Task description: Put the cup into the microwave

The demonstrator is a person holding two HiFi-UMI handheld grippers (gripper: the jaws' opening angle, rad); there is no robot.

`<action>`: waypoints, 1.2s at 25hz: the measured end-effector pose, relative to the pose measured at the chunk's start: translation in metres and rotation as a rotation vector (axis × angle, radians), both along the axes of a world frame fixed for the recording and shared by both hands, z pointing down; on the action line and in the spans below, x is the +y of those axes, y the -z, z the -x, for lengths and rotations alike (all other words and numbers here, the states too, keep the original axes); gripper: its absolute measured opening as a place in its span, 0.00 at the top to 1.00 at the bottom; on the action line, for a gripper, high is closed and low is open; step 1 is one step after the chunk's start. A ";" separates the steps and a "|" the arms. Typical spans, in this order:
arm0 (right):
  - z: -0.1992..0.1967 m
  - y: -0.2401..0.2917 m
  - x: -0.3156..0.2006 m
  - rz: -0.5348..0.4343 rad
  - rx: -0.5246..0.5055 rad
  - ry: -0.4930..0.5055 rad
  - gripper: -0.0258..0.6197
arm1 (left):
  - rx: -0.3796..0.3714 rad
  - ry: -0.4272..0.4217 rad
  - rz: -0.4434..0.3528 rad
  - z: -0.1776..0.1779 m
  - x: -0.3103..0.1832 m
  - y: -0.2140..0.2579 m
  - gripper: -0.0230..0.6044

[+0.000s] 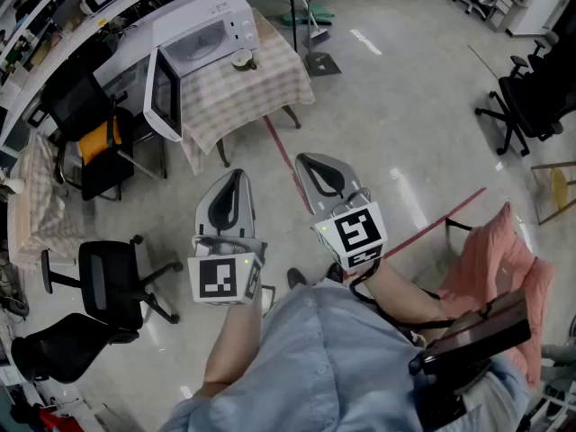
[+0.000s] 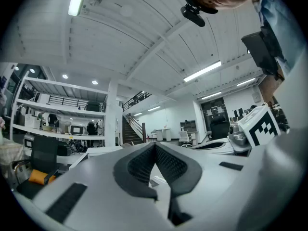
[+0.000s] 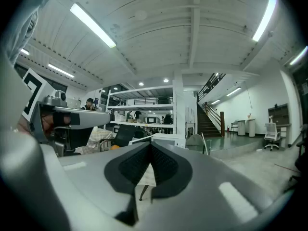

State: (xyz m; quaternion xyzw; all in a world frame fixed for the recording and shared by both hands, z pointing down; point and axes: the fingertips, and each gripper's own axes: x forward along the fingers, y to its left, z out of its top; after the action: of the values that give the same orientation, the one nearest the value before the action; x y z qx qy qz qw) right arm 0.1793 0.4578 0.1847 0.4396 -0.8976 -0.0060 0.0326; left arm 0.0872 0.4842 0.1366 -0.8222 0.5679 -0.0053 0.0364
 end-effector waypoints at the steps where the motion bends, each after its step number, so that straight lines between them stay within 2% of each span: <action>1: -0.001 0.000 0.000 0.001 0.000 0.000 0.96 | -0.001 0.000 0.001 -0.001 0.000 0.000 0.96; 11: -0.013 -0.005 -0.001 0.003 -0.007 0.001 0.96 | -0.006 -0.002 0.014 -0.014 0.000 -0.006 0.96; 25: -0.056 -0.013 -0.015 0.041 -0.075 0.025 0.96 | -0.037 0.001 0.020 -0.061 -0.016 -0.011 0.96; 30: -0.049 -0.023 -0.022 0.063 -0.089 0.060 0.96 | -0.052 0.004 0.020 -0.062 -0.023 -0.013 0.96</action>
State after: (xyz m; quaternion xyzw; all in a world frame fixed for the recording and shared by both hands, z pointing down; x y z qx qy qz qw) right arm 0.2284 0.4362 0.2075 0.4112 -0.9106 0.0405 0.0064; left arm 0.1487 0.4609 0.1494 -0.8209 0.5685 -0.0324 0.0430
